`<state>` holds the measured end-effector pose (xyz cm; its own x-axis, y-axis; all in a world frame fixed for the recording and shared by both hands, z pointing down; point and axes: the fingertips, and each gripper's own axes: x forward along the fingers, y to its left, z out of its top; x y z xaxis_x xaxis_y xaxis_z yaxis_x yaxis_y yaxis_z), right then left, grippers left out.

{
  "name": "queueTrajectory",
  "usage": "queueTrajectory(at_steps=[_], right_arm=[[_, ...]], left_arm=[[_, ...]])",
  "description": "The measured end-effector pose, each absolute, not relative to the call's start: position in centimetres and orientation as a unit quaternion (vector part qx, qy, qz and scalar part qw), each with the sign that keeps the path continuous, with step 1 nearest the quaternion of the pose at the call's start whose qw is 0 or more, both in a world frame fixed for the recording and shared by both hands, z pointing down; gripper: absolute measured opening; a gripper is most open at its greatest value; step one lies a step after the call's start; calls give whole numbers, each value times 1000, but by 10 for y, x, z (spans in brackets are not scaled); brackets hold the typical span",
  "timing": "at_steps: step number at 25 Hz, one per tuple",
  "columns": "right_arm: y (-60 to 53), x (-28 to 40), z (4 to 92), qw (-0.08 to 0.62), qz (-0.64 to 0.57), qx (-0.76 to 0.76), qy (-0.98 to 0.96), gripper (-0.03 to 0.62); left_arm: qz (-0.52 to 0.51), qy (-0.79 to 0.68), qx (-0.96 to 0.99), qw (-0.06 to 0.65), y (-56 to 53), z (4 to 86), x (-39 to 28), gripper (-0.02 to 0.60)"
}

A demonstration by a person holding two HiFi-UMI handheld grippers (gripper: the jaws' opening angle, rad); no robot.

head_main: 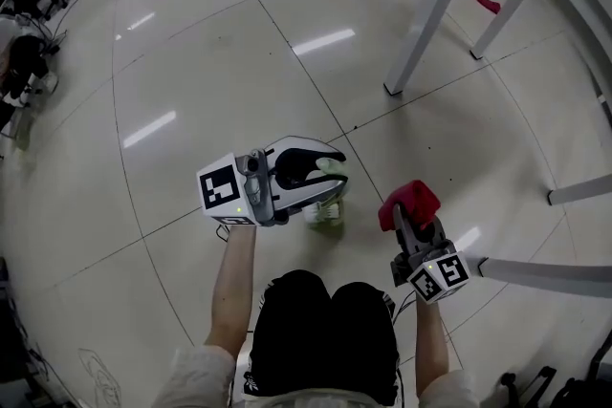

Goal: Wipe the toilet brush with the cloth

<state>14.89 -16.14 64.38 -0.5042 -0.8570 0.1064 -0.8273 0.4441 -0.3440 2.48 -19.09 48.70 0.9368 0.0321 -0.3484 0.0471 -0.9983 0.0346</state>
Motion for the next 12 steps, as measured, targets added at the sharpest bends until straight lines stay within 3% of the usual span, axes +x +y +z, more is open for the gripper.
queueTrajectory(at_steps=[12], right_arm=[[-160,140,661,53,-201,-486,849,32]], left_arm=[[-151,8,989,4,-200,492,29,109]])
